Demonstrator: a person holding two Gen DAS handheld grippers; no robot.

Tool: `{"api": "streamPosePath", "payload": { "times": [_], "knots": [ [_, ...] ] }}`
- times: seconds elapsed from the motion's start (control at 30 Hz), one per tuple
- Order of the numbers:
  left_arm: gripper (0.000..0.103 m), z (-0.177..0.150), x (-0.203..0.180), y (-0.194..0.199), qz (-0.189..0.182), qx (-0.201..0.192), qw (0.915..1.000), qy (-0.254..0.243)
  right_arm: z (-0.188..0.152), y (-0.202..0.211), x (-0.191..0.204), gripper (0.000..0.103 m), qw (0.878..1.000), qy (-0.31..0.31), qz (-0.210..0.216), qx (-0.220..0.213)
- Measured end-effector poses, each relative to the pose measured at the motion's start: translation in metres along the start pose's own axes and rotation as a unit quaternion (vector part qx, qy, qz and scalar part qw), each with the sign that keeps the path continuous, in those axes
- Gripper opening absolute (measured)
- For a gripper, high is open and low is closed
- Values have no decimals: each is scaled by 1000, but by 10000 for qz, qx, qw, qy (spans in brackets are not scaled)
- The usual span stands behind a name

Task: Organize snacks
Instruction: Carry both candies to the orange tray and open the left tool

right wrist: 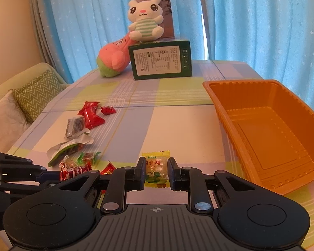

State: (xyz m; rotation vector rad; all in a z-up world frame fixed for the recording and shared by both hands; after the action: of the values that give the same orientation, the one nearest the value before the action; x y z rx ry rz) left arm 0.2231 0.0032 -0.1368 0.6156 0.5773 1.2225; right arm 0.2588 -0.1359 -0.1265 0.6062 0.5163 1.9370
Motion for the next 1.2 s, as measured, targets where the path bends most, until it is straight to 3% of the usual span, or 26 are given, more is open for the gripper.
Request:
{"api": "streamPosePath", "payload": {
  "times": [0.27,0.57,0.9,1.2],
  "knots": [
    [13,34,-17,0,-7,-462,9989,-7,19,20,-19,22,9992,-63,-248,-320],
    [13,73,-59,-18,-358,-813,9958,-225,40,41,-79,22,9928,-424,-924,-634],
    [13,110,-120,-60,-920,-905,9900,-574,44,54,-152,22,9799,-924,-1616,-716],
    [13,122,-155,-87,-1176,-949,9849,-842,31,57,-193,22,9705,-1478,-1812,-581]
  ]
}}
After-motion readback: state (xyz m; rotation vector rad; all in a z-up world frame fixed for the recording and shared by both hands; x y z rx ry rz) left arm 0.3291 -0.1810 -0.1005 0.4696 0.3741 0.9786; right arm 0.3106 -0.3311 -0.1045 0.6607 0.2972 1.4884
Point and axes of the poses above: each gripper's, at about its wrist camera, not at the fingertips, and y roughly against the way its jaws point, x to its left, z to its top, the point moved 7 cm from there along -y, roughly the way its jaws point
